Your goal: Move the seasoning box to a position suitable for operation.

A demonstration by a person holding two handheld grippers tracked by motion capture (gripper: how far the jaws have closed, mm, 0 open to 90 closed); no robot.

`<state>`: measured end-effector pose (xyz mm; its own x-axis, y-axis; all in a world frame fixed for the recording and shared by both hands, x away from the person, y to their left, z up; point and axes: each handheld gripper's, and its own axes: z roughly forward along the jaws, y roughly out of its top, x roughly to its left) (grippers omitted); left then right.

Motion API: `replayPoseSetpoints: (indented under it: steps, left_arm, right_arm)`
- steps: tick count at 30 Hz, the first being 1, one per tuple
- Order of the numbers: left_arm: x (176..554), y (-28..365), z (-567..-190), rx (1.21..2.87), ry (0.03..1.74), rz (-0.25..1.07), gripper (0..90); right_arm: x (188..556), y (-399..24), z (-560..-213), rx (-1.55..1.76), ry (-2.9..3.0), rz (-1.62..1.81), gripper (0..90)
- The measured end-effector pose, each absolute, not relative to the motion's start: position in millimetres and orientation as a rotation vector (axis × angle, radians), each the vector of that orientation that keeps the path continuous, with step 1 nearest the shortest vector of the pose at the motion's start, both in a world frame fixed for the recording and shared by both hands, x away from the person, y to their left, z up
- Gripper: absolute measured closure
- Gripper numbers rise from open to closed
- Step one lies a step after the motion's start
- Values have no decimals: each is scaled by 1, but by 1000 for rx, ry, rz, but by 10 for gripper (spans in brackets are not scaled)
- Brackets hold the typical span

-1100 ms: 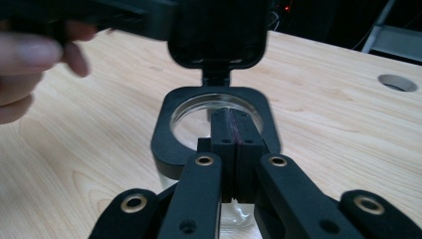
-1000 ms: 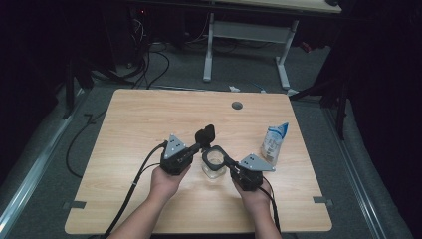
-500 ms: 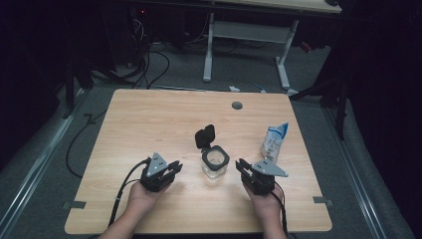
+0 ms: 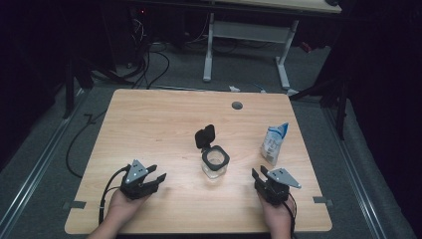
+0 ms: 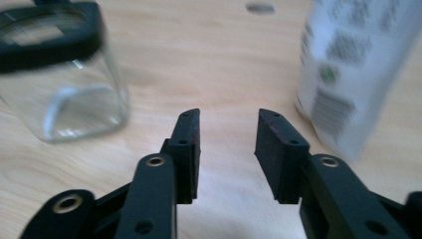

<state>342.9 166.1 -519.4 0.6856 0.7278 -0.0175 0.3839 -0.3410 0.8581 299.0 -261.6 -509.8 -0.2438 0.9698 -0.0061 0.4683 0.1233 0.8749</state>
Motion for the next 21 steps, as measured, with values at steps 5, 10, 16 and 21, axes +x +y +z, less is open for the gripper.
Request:
replayPoseSetpoints:
  steps: [5,10,16,21]
  left_arm:
    - [344,168,-520,1964,847,424,445]
    - [341,167,-521,1966,836,406,431]
    - [338,166,-520,1943,845,413,434]
    - [337,163,-521,1933,837,433,435]
  right_arm:
    - [292,-272,-516,1431,1756,962,564]
    - [294,-284,-508,1435,1711,974,511]
    - [311,-297,-493,1429,1696,964,503]
    - [334,-310,-482,1445,1667,980,500]
